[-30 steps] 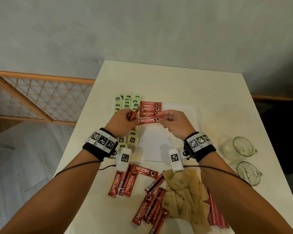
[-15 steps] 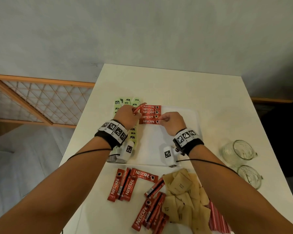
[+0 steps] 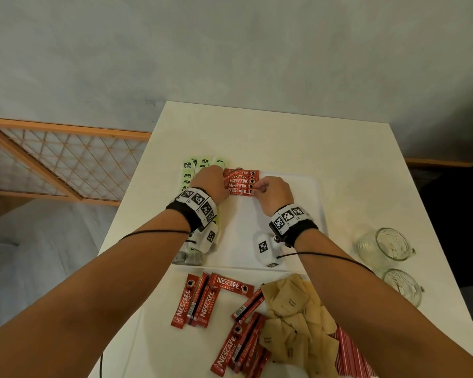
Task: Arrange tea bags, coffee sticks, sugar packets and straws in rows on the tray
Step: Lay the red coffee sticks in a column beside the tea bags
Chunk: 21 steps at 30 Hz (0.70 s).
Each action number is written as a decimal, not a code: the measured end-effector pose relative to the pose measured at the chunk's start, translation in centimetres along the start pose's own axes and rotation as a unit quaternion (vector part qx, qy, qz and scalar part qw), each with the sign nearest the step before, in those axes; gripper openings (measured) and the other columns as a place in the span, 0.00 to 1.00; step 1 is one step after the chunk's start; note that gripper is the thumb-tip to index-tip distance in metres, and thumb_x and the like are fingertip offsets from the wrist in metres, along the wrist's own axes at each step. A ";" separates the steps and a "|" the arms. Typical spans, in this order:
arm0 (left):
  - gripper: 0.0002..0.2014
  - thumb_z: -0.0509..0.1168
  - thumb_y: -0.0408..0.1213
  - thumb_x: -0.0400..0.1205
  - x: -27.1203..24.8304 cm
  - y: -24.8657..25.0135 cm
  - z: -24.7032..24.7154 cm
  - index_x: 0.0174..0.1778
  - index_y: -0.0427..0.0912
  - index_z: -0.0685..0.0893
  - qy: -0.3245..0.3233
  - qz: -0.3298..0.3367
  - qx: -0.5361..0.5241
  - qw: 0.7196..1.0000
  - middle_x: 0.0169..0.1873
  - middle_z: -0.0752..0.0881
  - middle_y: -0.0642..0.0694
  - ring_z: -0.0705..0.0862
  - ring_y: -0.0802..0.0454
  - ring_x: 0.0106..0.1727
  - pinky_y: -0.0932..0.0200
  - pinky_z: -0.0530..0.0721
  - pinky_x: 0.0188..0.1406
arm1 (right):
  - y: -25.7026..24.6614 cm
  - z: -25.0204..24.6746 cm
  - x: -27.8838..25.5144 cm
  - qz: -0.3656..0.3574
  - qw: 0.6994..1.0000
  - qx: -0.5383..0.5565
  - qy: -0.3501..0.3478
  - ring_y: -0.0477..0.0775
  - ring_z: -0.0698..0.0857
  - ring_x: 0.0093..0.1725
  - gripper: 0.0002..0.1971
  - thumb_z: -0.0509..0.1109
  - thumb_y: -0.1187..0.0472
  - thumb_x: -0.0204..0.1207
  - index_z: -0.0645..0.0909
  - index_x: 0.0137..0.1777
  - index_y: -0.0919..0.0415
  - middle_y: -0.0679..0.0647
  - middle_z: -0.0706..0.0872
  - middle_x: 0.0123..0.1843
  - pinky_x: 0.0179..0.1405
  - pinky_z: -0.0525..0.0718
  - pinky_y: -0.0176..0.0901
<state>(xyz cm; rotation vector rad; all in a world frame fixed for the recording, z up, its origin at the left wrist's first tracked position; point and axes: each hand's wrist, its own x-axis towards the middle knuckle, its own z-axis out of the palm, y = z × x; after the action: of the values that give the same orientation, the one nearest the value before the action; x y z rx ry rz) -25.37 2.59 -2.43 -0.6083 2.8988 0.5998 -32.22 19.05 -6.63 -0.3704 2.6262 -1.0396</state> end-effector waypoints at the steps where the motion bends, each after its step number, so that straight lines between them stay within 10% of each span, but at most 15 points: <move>1: 0.07 0.68 0.40 0.78 0.1 0.0 0.0 0.42 0.42 0.78 0.000 -0.001 0.000 1.000 0.32 0.77 0.50 0.79 0.48 0.38 0.56 0.75 0.39 | -0.1 0.0 0.0 0.001 1.000 -0.004 0.001 0.53 0.88 0.49 0.08 0.78 0.57 0.77 0.83 0.43 0.43 0.46 0.89 0.46 0.53 0.88 0.49; 12: 0.16 0.71 0.49 0.79 -0.2 -0.2 -0.1 0.32 0.47 0.75 -0.020 -0.010 -0.063 0.998 0.30 0.80 0.50 0.78 0.54 0.31 0.60 0.70 0.27 | -0.5 -0.4 -0.2 -0.002 1.000 0.002 0.002 0.53 0.86 0.49 0.08 0.79 0.57 0.77 0.84 0.52 0.51 0.47 0.85 0.46 0.56 0.86 0.49; 21: 0.12 0.66 0.46 0.83 -1.3 -0.8 -1.4 0.45 0.39 0.85 -0.064 0.028 -0.111 0.991 0.38 0.88 0.43 0.85 0.47 0.36 0.55 0.82 0.35 | -0.5 -1.5 -1.0 -0.059 0.997 0.039 0.016 0.48 0.83 0.49 0.10 0.73 0.55 0.82 0.85 0.61 0.56 0.49 0.87 0.54 0.58 0.85 0.48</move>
<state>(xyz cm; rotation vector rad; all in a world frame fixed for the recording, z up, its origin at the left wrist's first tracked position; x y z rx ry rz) -23.91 1.86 -1.17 -0.4928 2.7591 0.9411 -31.81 19.96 -5.01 -0.4997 2.6090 -1.1914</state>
